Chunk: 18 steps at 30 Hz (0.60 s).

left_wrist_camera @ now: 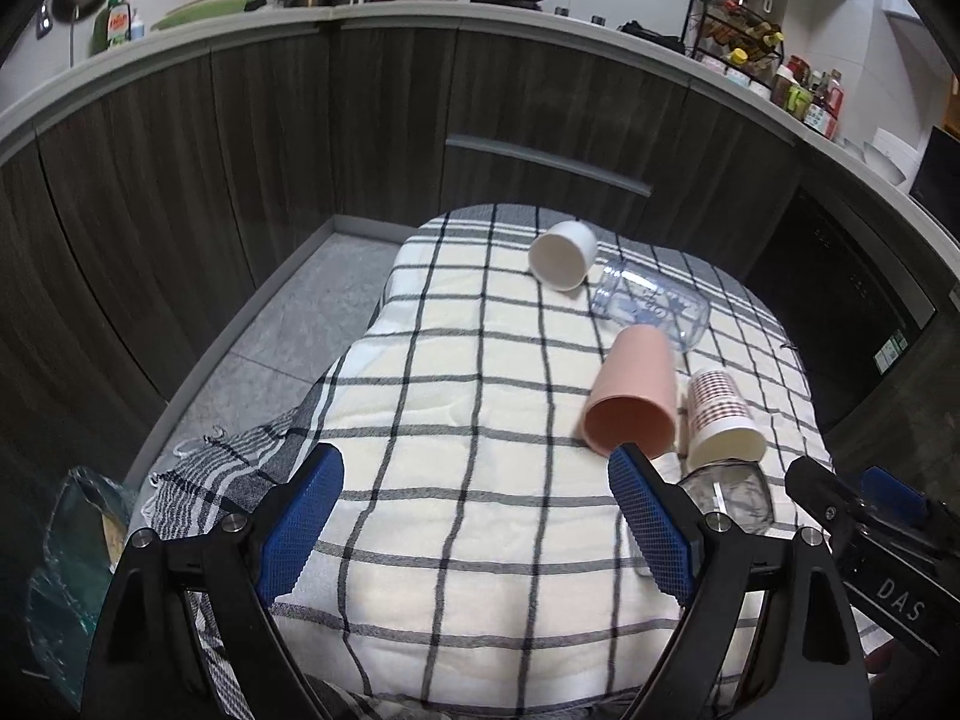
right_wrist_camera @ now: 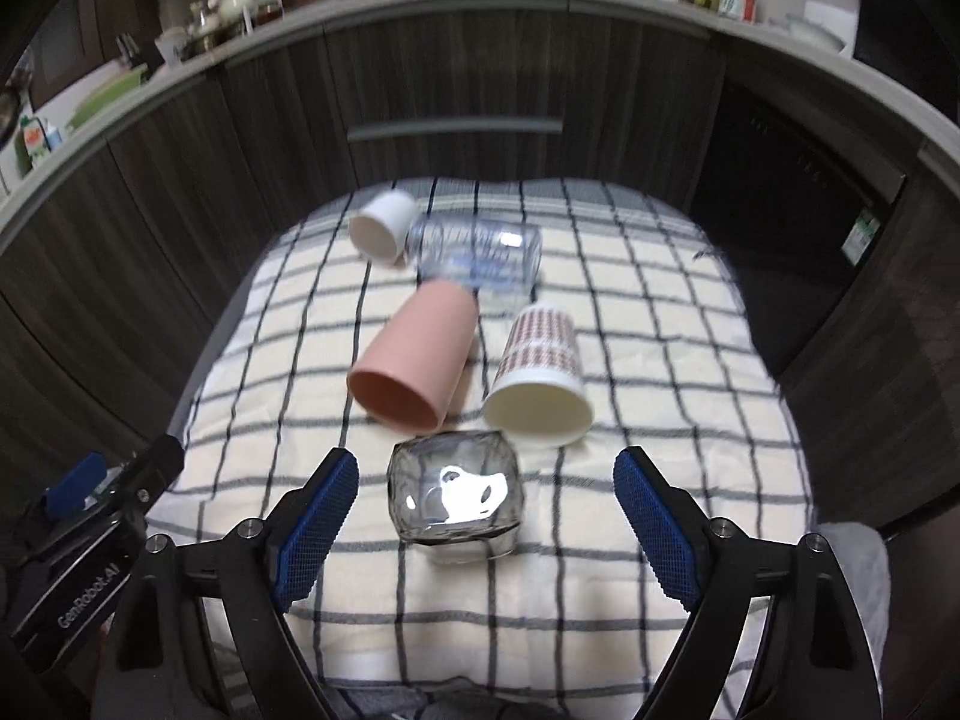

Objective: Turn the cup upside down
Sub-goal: 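Raise the right gripper away from the inverted tumbler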

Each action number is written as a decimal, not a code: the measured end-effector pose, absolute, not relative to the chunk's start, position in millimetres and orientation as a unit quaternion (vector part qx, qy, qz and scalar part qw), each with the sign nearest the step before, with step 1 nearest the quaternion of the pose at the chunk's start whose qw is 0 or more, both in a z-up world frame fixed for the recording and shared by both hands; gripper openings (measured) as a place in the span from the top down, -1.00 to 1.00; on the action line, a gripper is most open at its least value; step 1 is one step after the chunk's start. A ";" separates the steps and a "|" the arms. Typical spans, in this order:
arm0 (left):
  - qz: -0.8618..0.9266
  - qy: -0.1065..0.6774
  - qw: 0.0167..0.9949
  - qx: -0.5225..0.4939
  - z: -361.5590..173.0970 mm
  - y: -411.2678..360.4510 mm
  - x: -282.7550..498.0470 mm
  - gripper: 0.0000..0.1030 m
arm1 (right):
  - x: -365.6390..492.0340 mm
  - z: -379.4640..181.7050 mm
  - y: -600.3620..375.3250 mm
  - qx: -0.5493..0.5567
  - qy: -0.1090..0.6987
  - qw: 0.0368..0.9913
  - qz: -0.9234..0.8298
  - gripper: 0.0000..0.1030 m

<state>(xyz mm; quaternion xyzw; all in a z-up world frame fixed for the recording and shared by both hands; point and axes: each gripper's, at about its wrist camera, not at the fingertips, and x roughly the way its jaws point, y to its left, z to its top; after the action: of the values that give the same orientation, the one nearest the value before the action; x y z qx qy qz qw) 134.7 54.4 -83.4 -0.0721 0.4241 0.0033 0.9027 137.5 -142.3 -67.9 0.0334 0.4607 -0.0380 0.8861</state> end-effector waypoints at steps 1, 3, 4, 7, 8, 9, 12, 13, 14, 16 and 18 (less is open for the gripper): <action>0.003 0.422 0.904 -0.069 -80.9 52.2 133.3 -0.76 | 134.7 -65.3 -144.8 0.037 0.456 0.888 -0.038 -0.69; 0.003 0.418 0.907 -0.060 -74.5 46.2 128.7 -0.77 | 128.5 -60.6 -150.6 0.044 0.447 0.893 -0.039 -0.69; 0.003 0.416 0.908 -0.056 -72.3 43.9 126.4 -0.77 | 125.8 -59.1 -153.1 0.047 0.444 0.894 -0.039 -0.69; 0.003 0.410 0.911 -0.046 -64.9 36.6 119.4 -0.78 | 117.3 -55.7 -161.2 0.058 0.434 0.898 -0.041 -0.69; 0.003 0.408 0.912 -0.044 -62.9 34.6 117.0 -0.78 | 114.2 -53.9 -163.2 0.060 0.429 0.900 -0.041 -0.69; 0.003 0.404 0.914 -0.041 -59.8 31.9 113.3 -0.78 | 111.3 -52.7 -164.5 0.060 0.424 0.903 -0.042 -0.69; 0.001 0.393 0.919 -0.030 -52.2 24.4 103.8 -0.78 | 99.6 -46.3 -169.0 0.057 0.407 0.911 -0.046 -0.69; 0.001 0.389 0.921 -0.027 -50.3 22.1 101.4 -0.79 | 95.5 -44.0 -170.0 0.055 0.400 0.914 -0.048 -0.69; 0.000 0.385 0.923 -0.024 -47.7 19.1 97.6 -0.79 | 91.8 -42.3 -170.9 0.053 0.394 0.916 -0.050 -0.69; -0.002 0.377 0.926 -0.019 -42.8 14.3 90.0 -0.81 | 83.2 -37.8 -173.2 0.052 0.382 0.921 -0.055 -0.69; -0.003 0.371 0.929 -0.015 -38.9 11.1 84.3 -0.81 | 76.2 -34.7 -175.4 0.053 0.374 0.924 -0.058 -0.69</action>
<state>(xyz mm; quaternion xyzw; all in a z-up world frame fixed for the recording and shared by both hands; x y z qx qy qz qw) 84.3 11.1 -38.9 -0.0155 0.3709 -0.0034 0.9285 76.2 -175.4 -34.7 0.0530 0.3735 -0.0585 0.9243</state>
